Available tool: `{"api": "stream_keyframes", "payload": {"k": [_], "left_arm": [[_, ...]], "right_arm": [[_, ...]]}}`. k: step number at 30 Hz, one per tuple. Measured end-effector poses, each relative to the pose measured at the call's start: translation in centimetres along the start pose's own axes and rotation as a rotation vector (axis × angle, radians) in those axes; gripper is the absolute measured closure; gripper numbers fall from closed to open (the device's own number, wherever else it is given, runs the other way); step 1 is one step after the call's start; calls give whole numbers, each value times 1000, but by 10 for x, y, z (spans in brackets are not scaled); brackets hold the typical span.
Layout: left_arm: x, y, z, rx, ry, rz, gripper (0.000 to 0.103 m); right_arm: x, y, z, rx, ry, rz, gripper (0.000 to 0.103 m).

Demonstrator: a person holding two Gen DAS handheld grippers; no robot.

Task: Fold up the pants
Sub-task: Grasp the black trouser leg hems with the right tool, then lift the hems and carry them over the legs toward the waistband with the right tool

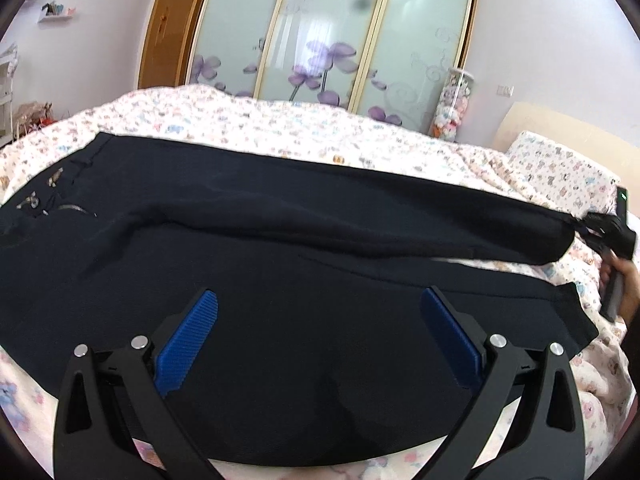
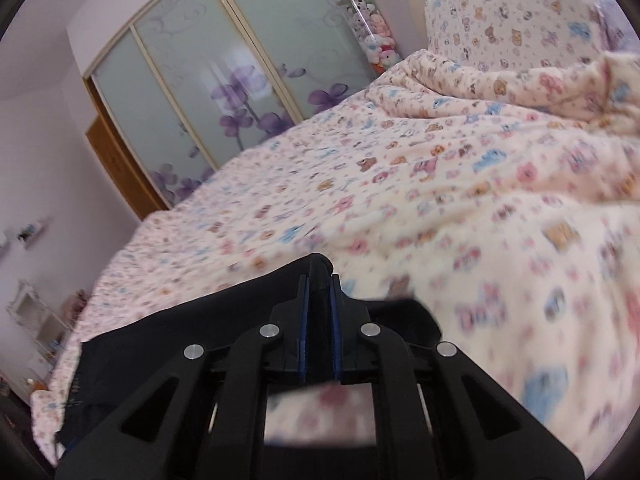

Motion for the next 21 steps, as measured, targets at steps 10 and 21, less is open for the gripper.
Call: {"api": "stream_keyframes", "payload": {"k": [10, 21], "left_arm": [[-10, 27, 17, 30, 98, -109, 2], [-16, 34, 30, 35, 165, -116, 2]], "right_arm": [[103, 70, -27, 72, -51, 116, 94], [133, 94, -27, 197, -199, 276, 45]]}}
Point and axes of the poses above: each gripper's, at about its wrist camera, not at the fingertips, and y roughly against the way its jaws point, z to its left, x to its underside, the point moved 1 cm from there along -y, roughly the way its jaws point, and after that the axes turned 4 degrees about x, right-handed, at the moved point
